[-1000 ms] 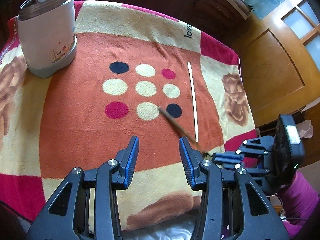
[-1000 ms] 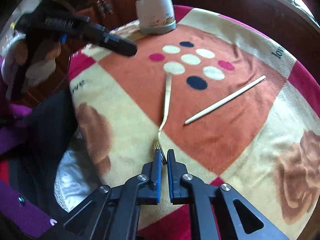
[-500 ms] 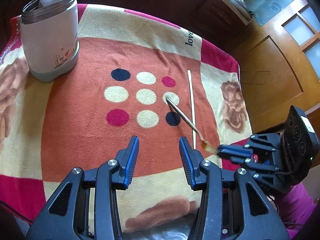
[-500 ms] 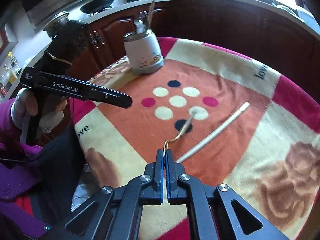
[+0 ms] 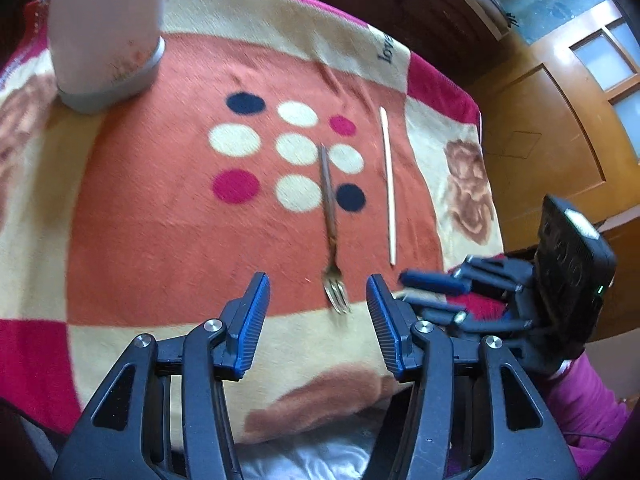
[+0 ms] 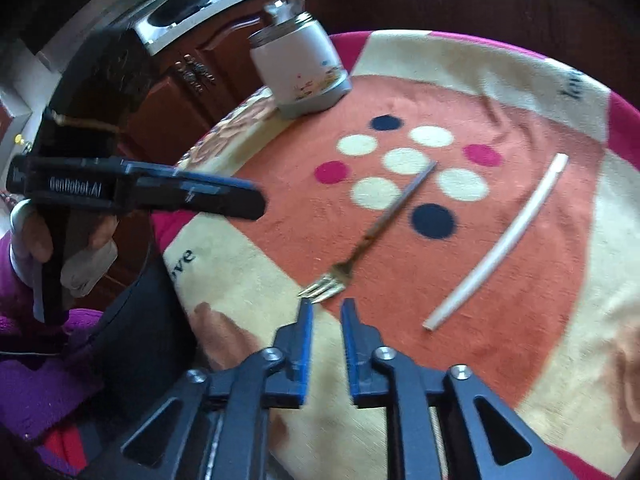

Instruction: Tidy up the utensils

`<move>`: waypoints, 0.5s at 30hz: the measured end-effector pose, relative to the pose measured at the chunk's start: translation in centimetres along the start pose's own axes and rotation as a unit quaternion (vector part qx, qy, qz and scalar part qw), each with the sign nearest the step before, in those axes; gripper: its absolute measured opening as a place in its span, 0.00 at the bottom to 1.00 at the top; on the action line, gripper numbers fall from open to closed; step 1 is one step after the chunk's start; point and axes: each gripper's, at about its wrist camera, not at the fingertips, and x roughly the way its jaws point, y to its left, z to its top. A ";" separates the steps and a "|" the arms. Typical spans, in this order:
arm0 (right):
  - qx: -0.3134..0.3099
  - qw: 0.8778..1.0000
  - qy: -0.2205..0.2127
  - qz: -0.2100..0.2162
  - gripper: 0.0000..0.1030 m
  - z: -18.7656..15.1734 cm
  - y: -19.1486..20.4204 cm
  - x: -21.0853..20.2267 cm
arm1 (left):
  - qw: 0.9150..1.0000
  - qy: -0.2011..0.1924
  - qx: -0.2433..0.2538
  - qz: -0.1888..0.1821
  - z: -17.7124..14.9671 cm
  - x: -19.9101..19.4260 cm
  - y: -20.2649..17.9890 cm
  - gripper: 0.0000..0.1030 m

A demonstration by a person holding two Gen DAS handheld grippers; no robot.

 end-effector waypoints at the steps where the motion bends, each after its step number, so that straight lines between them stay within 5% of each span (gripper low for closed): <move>1: 0.003 1.000 -0.002 -0.006 0.19 -0.1 -0.5 -0.5 | 1.000 0.004 0.002 0.002 -0.1 0.4 -0.3 0.48; 7: 0.032 0.999 -0.023 -0.024 0.19 -0.4 -2.9 -2.8 | 0.999 0.044 0.015 0.009 -1.1 3.2 -2.5 0.48; 15: 0.051 0.997 -0.051 -0.026 0.19 0.0 -4.4 -3.9 | 0.997 0.056 -0.039 0.024 -0.8 5.0 -2.2 0.48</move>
